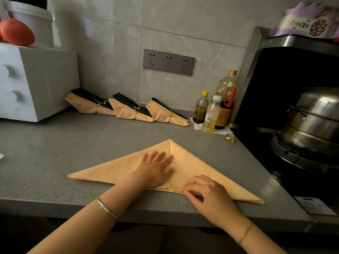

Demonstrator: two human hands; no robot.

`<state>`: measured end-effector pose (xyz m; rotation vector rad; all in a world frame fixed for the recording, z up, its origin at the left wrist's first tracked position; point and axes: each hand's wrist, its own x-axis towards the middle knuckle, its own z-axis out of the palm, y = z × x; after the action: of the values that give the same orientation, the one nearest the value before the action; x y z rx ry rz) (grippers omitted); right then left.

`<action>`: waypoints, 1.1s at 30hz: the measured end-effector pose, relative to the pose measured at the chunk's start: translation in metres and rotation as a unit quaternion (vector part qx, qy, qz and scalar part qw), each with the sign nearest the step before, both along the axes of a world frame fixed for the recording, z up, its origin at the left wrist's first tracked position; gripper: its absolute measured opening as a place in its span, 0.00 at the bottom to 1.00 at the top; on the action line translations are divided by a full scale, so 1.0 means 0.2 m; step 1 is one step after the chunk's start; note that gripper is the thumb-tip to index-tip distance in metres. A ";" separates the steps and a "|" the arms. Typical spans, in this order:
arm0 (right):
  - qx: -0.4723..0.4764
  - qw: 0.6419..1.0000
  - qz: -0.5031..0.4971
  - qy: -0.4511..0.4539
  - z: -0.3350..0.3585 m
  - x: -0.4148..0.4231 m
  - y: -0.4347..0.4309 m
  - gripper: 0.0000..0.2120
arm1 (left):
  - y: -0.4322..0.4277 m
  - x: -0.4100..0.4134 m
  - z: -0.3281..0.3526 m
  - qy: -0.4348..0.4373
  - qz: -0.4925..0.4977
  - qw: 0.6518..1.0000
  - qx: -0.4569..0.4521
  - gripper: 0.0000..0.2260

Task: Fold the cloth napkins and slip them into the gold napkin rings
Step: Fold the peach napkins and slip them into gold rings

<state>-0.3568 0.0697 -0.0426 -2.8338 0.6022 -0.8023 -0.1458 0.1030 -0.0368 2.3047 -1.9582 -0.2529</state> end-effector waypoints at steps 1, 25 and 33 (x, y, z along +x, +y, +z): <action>0.000 1.000 -0.002 -0.006 0.00 0.00 0.00 0.14 | 0.00 0.00 0.00 -0.004 -0.001 1.000 -0.001 0.26; 0.126 0.959 -0.139 0.213 0.05 0.56 -0.50 0.24 | 0.01 0.00 -0.02 -0.018 -0.006 1.000 0.007 0.25; 0.110 0.960 -0.105 0.234 0.02 0.27 -0.41 0.24 | 0.00 0.02 0.00 -0.018 -0.007 1.000 0.011 0.25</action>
<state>-0.3037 -0.0132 -0.0383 -2.7803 0.9973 -0.0608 -0.1425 0.1034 -0.0364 2.3246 -2.0002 -0.2355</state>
